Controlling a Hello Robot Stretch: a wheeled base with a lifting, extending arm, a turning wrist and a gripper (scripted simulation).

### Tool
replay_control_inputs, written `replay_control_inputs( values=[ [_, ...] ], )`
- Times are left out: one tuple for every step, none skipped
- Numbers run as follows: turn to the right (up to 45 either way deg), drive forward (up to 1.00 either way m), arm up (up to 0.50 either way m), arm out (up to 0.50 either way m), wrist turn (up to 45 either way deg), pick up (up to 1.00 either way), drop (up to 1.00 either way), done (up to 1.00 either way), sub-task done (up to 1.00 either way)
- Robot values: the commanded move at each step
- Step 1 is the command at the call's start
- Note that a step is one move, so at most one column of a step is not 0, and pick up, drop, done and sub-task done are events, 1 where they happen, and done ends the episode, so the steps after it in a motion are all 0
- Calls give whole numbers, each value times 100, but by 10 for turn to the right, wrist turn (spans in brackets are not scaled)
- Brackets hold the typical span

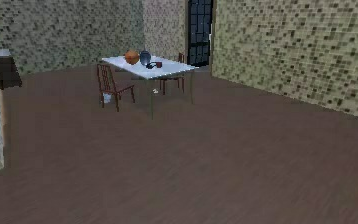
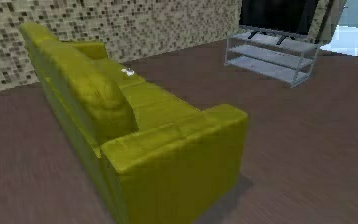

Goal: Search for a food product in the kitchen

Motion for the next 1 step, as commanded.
replay_control_inputs(
  values=[
    [0,45,0,0,0,0,0,0,0]
  ],
)
